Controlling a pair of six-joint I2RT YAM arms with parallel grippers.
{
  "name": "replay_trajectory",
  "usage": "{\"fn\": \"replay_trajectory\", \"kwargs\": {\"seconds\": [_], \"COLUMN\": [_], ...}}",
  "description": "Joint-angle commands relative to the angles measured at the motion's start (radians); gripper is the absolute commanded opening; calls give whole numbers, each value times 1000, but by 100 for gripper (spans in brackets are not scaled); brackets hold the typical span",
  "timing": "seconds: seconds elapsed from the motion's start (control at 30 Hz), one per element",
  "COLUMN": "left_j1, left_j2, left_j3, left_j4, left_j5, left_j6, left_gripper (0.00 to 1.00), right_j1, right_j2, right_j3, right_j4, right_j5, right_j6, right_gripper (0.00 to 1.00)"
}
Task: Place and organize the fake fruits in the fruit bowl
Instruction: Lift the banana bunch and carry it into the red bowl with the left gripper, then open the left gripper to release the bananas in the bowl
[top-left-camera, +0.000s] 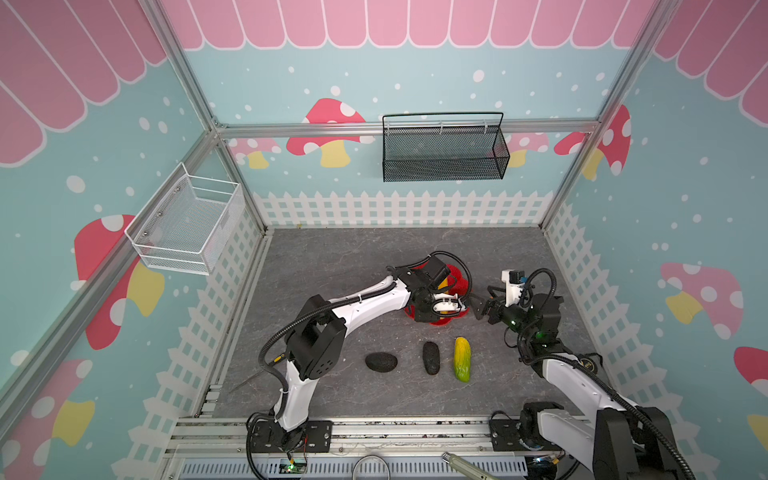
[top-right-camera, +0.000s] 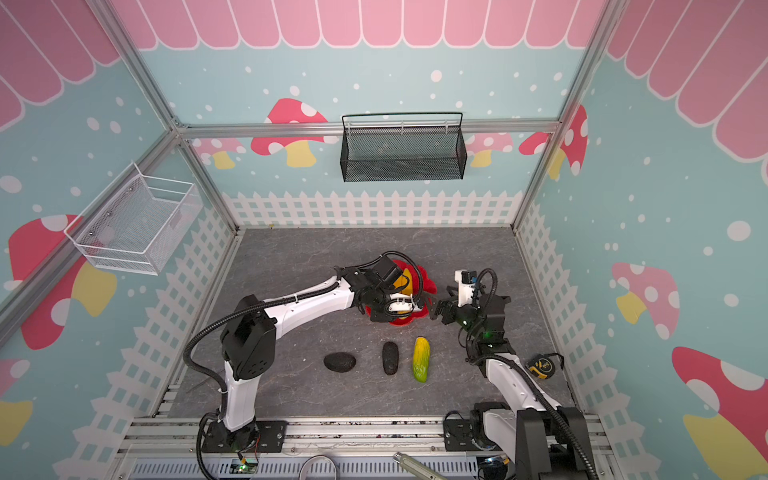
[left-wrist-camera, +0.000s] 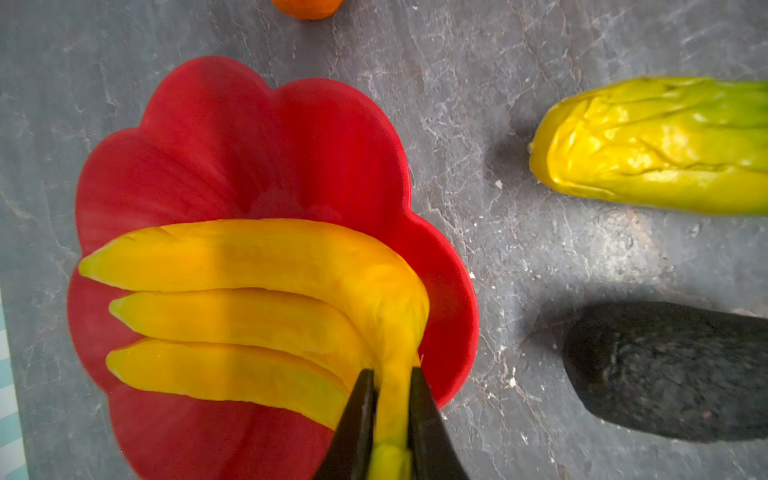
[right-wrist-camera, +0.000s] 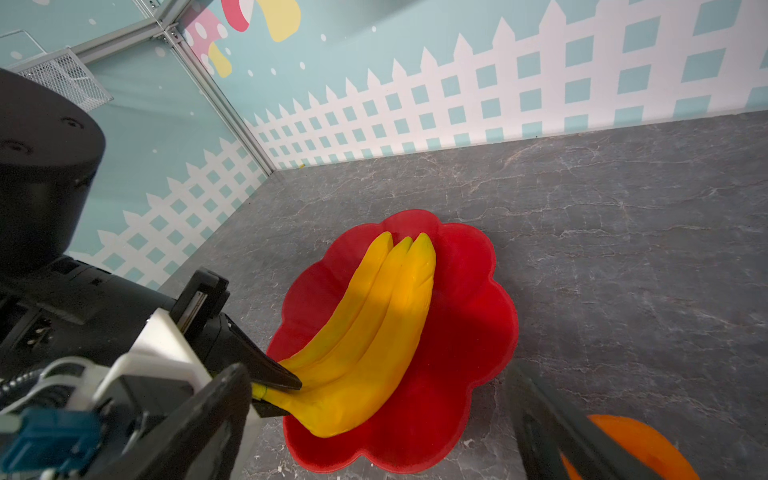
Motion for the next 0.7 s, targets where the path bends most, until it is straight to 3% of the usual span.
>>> {"fn": "replay_trajectory", "kwargs": {"seconds": [0.0,0.33,0.67], "left_j1": [-9,-9,-2], "left_j2": [12,-42,-225], "left_j3": [30,-21,-99], "left_j4": [-12,48,149], "left_j5": [-12,-8,49], "left_j6": [20,34,-11], "left_gripper": [21,36,54], "right_j1": [-8,-15,-18], "right_j2": [24,41,29], "right_j3": [13,14,10], "right_j4": [-11,-17,-20], "right_j5": [-10,5,26], "right_j6": [9,19,18], "right_gripper": [98,98,99]}}
